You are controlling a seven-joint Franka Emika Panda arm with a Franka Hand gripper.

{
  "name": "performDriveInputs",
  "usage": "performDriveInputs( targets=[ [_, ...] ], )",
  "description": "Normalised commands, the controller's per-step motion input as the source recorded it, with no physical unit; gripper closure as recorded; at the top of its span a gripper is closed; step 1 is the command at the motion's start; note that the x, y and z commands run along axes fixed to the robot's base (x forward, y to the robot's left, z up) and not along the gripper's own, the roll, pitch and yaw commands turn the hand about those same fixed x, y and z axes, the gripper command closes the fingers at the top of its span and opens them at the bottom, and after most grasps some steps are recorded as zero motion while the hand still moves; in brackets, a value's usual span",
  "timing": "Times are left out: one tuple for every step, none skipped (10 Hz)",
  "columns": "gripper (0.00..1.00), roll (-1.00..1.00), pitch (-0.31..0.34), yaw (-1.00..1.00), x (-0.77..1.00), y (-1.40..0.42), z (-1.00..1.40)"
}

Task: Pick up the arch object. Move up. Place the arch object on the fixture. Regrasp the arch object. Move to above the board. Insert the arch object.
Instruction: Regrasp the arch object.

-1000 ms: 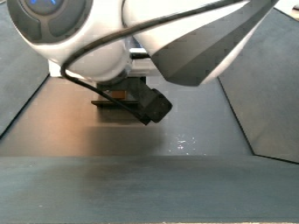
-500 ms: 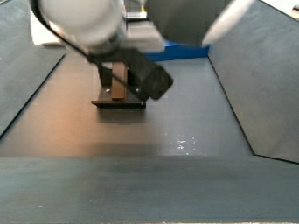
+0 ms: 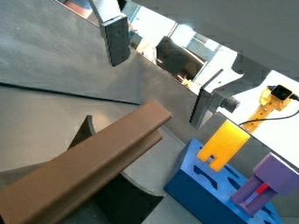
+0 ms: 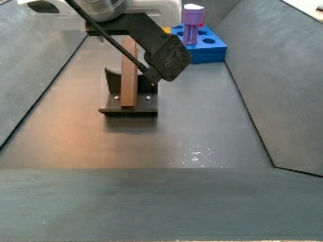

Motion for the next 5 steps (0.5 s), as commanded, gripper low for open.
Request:
performDriveInputs(
  targets=[
    [0.0,1.0,0.042,0.03,0.01,-1.0,0.91],
    [0.0,1.0,0.035,0.03,-0.03,-1.0,0.91],
    [0.0,1.0,0.03,0.03,-0.05,-1.0,0.87],
    [0.0,1.0,0.027,0.03,-0.04,-0.87,0.67],
    [0.0,1.0,0.026,0.03,-0.03,-0.74,0.51]
  ],
)
